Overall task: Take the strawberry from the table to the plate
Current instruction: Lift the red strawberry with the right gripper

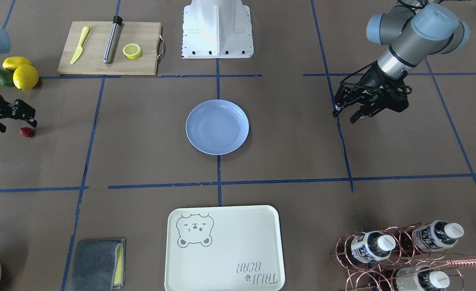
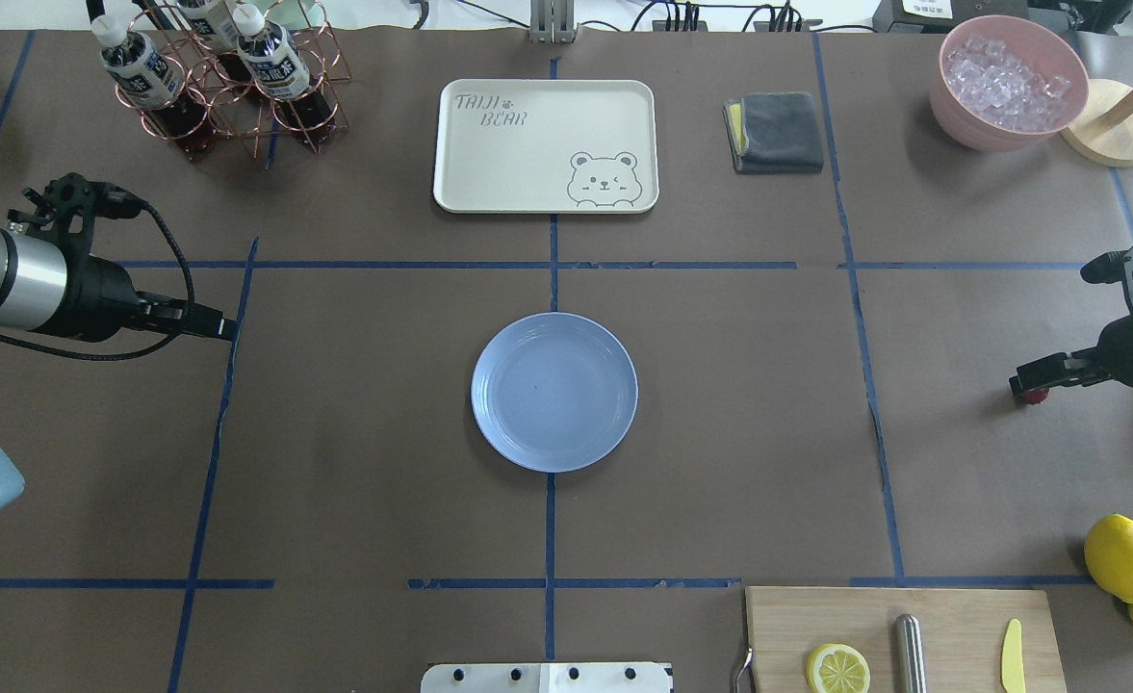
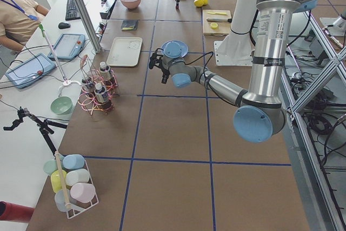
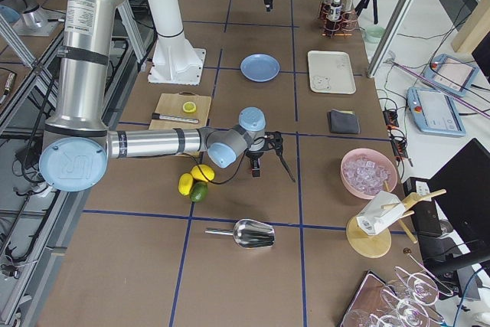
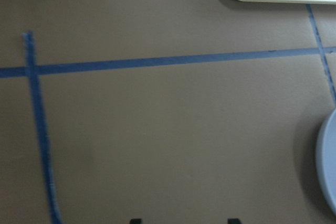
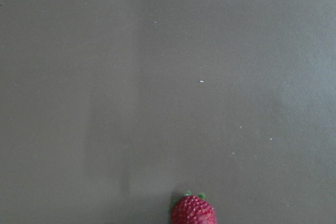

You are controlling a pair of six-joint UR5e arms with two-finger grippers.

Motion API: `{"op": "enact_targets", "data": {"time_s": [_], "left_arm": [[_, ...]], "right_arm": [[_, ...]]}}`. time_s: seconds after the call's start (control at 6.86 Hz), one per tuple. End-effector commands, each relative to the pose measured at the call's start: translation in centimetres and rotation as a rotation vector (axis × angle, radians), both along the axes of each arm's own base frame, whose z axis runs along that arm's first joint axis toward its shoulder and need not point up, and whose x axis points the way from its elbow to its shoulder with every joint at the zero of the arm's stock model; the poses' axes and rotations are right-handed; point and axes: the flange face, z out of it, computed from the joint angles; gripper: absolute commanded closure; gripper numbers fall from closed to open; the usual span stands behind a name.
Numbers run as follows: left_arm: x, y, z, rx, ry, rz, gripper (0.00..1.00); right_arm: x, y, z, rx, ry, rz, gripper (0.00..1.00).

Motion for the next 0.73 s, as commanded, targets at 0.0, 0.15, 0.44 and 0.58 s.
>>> {"op": "enact_targets", "data": {"time_s": [0.0, 0.15, 0.44, 0.58], "left_arm": [[-0.68, 0.08, 0.15, 0.011, -0.005, -0.003, 0.34], [-0.68, 0.08, 0.15, 0.011, -0.005, -0.003, 0.34], [-0.66, 0.07, 0.04, 0.014, -0.002, -0.003, 0.32], [-0.58, 0.07, 0.11, 0.014, -0.003, -0.003, 0.32]], "right_arm": [[-0.95, 0.31, 1.22, -0.004, 0.032, -0.008, 0.04], [-1.34, 0.39, 1.81, -0.007, 0.043, -0.013, 0.07], [-1.52, 0.27, 1.91, -0.007, 0.043, -0.014, 0.18], [-1.53, 0.26, 1.73, -0.004, 0.04, -0.014, 0.28]]}}
